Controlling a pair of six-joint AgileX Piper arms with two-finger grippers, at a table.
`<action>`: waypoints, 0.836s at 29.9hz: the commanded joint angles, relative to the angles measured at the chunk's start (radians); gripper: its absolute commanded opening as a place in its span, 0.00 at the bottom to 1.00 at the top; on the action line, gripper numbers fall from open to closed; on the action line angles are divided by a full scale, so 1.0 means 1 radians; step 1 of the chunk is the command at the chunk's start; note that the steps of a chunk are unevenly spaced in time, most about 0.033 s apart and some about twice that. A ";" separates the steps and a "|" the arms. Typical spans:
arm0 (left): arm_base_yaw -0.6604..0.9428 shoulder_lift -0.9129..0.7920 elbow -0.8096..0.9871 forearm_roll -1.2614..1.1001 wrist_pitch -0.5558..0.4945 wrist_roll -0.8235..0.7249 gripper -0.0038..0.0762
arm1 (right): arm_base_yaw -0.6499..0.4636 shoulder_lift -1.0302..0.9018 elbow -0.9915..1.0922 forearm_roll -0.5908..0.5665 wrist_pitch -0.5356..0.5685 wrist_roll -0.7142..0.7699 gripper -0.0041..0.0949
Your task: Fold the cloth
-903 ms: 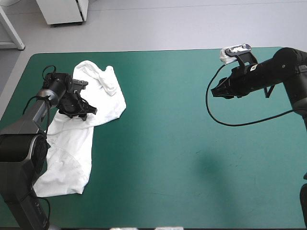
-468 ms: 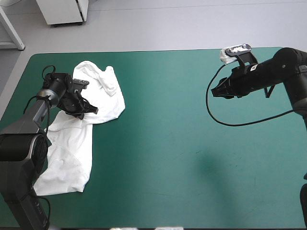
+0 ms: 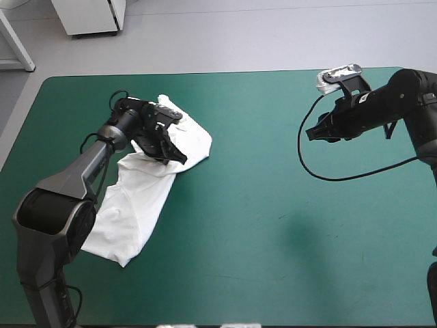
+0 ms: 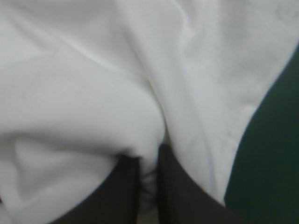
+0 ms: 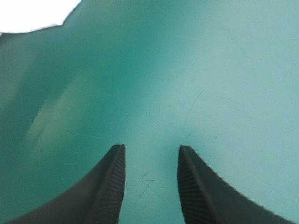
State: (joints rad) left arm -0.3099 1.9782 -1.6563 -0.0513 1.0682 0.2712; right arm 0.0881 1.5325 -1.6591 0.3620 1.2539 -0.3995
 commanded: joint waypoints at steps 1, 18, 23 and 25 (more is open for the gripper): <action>-0.101 -0.055 -0.055 -0.030 0.001 0.004 0.04 | -0.001 -0.033 -0.029 0.009 -0.006 0.002 0.41; -0.456 -0.055 -0.101 -0.171 0.005 0.071 0.04 | -0.001 -0.033 -0.027 -0.045 -0.006 0.024 0.41; -0.488 -0.055 -0.101 -0.174 0.002 0.079 0.04 | -0.001 -0.033 -0.027 -0.045 -0.006 0.027 0.41; -0.480 -0.054 -0.101 -0.161 -0.008 0.074 0.04 | -0.001 -0.033 -0.027 -0.045 -0.006 0.030 0.41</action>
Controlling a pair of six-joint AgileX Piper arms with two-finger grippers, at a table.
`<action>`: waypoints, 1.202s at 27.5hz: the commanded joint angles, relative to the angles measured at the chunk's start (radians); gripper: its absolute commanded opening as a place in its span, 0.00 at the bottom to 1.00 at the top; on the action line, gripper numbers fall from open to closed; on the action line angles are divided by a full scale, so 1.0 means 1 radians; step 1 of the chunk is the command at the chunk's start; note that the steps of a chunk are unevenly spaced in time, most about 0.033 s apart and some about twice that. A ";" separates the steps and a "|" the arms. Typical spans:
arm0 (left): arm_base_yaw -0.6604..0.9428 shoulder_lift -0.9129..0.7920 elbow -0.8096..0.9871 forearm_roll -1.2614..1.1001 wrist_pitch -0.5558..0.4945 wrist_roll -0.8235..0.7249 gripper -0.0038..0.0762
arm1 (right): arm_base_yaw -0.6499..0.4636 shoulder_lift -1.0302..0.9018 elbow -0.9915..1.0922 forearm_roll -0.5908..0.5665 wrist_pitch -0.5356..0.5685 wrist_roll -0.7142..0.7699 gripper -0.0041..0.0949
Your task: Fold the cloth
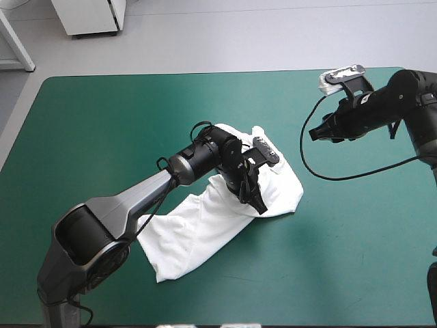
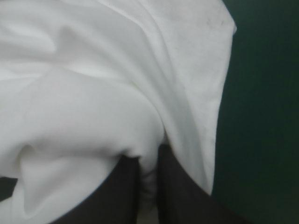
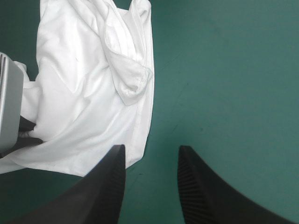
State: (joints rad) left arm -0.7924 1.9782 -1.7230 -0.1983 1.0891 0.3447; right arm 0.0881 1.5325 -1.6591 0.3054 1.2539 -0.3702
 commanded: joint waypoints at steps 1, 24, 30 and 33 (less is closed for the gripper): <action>0.011 -0.053 -0.034 -0.014 -0.030 -0.005 0.04 | -0.001 -0.033 -0.027 0.012 -0.006 0.000 0.41; 0.187 -0.276 -0.022 0.184 0.116 -0.118 0.60 | -0.001 -0.037 -0.027 0.034 -0.006 0.006 0.41; 0.352 -0.485 0.188 0.287 0.118 -0.167 0.60 | -0.001 -0.076 0.014 0.034 -0.006 0.015 0.41; 0.399 -0.582 0.320 0.300 0.131 -0.167 0.60 | -0.001 -0.097 0.047 0.034 -0.006 0.015 0.41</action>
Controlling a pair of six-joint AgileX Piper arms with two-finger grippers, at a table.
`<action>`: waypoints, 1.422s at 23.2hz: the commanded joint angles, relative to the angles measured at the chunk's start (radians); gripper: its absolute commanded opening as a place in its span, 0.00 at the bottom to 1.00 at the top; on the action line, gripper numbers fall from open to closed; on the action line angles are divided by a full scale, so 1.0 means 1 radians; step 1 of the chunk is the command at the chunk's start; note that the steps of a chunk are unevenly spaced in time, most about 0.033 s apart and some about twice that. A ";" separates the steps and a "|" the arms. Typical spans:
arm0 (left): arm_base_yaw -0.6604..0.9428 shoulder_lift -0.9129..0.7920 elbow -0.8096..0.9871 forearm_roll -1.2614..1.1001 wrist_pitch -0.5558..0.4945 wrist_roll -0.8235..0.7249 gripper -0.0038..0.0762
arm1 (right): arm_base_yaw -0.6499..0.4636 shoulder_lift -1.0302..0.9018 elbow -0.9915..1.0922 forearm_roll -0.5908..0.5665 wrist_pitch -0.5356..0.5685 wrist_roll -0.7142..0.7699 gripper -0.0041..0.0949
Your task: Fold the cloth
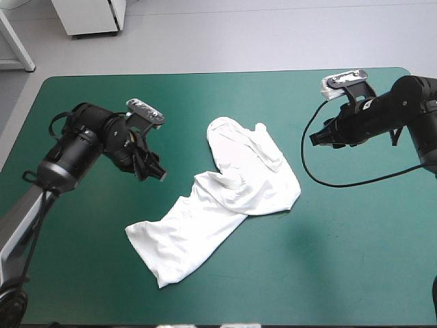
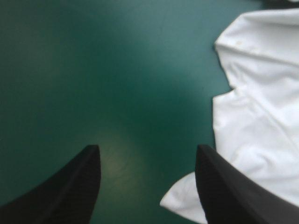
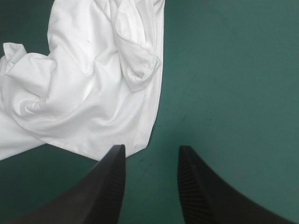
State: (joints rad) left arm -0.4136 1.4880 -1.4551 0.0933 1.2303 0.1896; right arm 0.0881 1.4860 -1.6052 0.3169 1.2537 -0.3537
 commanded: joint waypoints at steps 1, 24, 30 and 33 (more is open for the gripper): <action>0.022 -0.104 0.078 0.016 -0.001 -0.017 0.60 | -0.001 -0.054 0.000 0.022 -0.006 0.000 0.41; 0.030 -0.088 0.579 0.044 -0.347 -0.023 0.60 | -0.001 -0.060 0.009 0.034 -0.006 0.005 0.41; 0.030 -0.024 0.579 -0.010 -0.357 -0.012 0.60 | -0.001 -0.058 0.009 0.020 -0.006 -0.025 0.41; 0.030 -0.006 0.579 -0.056 -0.345 0.009 0.39 | 0.015 -0.032 0.024 0.009 -0.006 -0.069 0.41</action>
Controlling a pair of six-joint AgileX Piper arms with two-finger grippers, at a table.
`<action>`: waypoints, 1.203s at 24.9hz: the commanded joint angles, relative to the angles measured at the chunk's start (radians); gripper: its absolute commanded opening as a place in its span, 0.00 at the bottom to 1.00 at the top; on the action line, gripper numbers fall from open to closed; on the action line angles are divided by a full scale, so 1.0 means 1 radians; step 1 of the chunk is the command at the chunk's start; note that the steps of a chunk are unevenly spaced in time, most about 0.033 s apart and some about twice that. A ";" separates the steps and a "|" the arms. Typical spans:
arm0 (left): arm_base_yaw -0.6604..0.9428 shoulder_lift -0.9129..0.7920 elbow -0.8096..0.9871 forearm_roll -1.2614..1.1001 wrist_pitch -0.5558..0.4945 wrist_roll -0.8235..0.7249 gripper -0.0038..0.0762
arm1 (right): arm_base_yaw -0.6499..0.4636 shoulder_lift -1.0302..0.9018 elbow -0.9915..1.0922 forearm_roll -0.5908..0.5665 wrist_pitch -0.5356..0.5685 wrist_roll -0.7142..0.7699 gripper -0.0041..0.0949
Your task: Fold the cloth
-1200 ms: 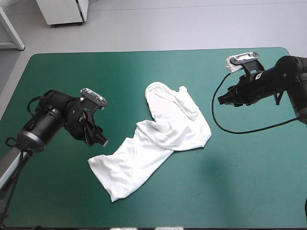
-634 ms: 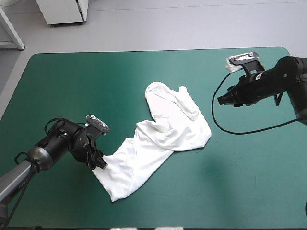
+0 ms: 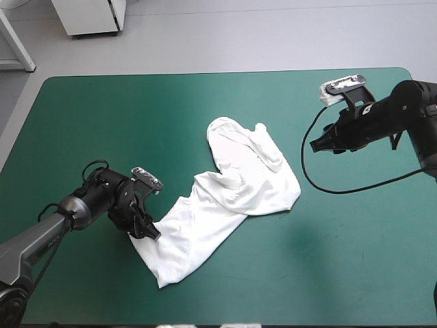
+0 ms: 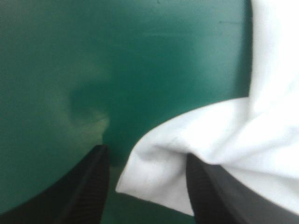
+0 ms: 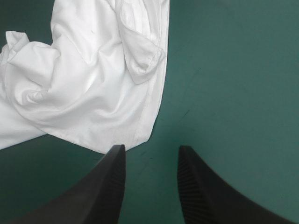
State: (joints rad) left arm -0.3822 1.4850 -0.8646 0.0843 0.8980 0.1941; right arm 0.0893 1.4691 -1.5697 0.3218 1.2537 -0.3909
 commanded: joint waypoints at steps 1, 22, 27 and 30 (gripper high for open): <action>-0.002 -0.003 -0.012 -0.050 -0.006 0.008 0.22 | 0.050 0.004 0.017 -0.033 -0.006 -0.036 0.41; -0.002 -0.018 -0.012 -0.074 0.029 0.032 0.04 | 0.188 0.324 0.091 -0.125 -0.113 -0.023 0.52; -0.002 -0.018 -0.012 -0.072 0.029 0.032 0.04 | 0.188 0.366 0.091 -0.131 -0.128 -0.023 0.52; -0.002 -0.018 -0.012 -0.072 0.029 0.032 0.04 | 0.188 0.393 0.093 -0.113 -0.123 -0.023 0.52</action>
State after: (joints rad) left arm -0.3822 1.4886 -0.8667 0.0262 0.9173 0.2276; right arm 0.2769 1.8880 -1.4583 0.1867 1.1328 -0.4078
